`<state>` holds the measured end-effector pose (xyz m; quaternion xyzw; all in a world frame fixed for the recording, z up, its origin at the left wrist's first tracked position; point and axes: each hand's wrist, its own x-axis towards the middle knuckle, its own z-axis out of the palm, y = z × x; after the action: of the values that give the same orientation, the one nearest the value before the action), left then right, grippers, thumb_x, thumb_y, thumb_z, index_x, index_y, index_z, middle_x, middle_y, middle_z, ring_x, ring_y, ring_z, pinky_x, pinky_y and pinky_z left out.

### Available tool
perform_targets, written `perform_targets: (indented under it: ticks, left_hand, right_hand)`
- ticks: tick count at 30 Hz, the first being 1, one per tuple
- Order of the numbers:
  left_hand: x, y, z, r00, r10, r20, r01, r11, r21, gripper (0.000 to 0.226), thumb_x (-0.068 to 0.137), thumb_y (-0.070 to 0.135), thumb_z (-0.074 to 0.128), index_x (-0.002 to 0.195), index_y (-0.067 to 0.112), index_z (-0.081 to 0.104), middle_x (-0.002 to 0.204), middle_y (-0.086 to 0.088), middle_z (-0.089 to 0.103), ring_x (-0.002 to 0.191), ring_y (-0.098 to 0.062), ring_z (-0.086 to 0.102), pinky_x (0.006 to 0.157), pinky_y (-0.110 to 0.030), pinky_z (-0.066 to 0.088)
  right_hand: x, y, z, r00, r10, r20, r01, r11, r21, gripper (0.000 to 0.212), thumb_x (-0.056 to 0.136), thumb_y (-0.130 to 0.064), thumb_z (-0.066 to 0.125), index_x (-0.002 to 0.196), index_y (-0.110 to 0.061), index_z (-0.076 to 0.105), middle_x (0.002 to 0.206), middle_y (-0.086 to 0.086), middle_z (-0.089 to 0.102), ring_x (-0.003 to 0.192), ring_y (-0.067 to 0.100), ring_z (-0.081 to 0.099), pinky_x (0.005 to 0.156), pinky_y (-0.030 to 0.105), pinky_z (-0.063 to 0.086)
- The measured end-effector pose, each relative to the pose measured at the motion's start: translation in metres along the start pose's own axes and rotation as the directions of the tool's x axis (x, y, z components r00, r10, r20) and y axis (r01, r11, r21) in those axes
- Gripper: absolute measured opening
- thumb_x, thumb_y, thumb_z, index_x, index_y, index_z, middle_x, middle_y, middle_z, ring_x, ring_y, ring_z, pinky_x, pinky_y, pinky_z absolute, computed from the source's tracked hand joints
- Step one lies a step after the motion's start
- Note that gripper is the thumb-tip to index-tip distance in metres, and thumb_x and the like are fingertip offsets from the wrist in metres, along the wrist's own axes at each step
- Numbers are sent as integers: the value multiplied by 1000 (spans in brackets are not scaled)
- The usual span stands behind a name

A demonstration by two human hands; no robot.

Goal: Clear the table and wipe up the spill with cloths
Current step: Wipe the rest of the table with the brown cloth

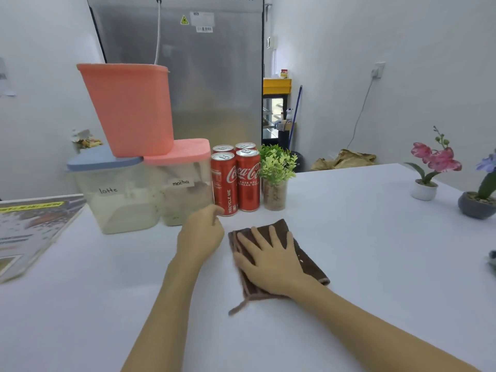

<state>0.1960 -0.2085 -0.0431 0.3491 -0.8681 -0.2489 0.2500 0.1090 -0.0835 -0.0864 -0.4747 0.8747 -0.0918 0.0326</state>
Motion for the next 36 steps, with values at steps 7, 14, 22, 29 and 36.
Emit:
perform_targets:
  ticks: [7, 14, 22, 29, 36]
  left_hand:
    - [-11, -11, 7, 991, 2, -133, 0, 1000, 15, 44, 89, 3, 38, 124, 20, 57, 127, 0, 58, 115, -21, 51, 85, -33, 42]
    - [-5, -3, -2, 982, -66, -176, 40, 989, -144, 43, 85, -1, 43, 120, 15, 61, 123, -5, 62, 114, -26, 54, 92, -35, 42]
    - [-28, 74, 53, 923, 265, 280, -238, 963, -126, 43, 97, 13, 35, 138, 18, 45, 142, -4, 46, 128, -23, 44, 105, -34, 36]
    - [-45, 111, 87, 838, 345, 423, -327, 938, -117, 43, 101, 23, 34, 143, 16, 37, 148, -2, 37, 139, -19, 27, 111, -30, 25]
    - [-37, 141, 100, 802, 341, 490, -359, 931, -60, 42, 102, 28, 31, 143, 20, 36, 143, -6, 41, 137, -22, 31, 108, -34, 30]
  right_hand:
    - [21, 7, -6, 972, 235, 3, -235, 972, 11, 54, 96, -54, 14, 148, -43, 10, 159, -10, 0, 146, 30, -7, 107, 66, -11]
    - [-27, -27, 3, 1000, -9, -4, 9, 1000, -3, 53, 93, -63, 17, 144, -52, 9, 159, -12, 2, 146, 31, -9, 109, 63, -14]
    - [-67, 84, -22, 926, 378, -22, -377, 925, 38, 60, 92, -66, 18, 147, -45, 8, 159, -13, 0, 146, 17, -7, 116, 51, -9]
    - [-144, 82, -17, 973, 208, -105, -208, 978, 4, 58, 91, -66, 21, 145, -51, 7, 156, -22, -1, 146, 11, -9, 117, 43, -10]
    - [-128, 197, -48, 830, 556, -48, -557, 831, -9, 62, 93, -64, 16, 149, -41, 6, 159, -12, -2, 147, 19, -7, 116, 50, -9]
